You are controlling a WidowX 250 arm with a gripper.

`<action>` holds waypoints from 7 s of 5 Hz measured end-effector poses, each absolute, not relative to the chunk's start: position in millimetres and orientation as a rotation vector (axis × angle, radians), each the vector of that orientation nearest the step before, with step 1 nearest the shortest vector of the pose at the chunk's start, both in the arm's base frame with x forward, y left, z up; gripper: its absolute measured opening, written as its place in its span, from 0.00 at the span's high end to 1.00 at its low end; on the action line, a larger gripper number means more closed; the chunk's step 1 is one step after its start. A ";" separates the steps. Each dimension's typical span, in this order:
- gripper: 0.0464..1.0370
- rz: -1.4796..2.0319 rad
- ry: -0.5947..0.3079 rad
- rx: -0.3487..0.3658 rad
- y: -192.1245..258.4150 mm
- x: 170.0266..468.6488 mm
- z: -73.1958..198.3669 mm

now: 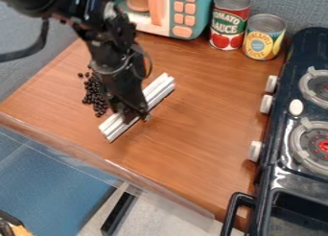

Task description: Sweep into pile

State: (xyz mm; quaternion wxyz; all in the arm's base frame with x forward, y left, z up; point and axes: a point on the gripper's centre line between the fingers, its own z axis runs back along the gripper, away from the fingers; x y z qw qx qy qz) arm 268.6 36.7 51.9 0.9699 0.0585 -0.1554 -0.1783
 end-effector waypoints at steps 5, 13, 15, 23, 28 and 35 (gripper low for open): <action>0.72 -0.403 -0.286 0.154 38.3 252.1 33.4; 0.72 -0.332 -0.179 0.284 127.1 294.2 26.1; 0.72 -0.175 -0.156 0.283 146.7 280.6 26.9; 0.72 0.055 -0.122 0.296 56.9 349.5 28.5; 0.72 0.456 -0.122 0.257 107.9 415.4 29.2; 0.72 0.636 -0.087 0.194 140.7 342.4 27.5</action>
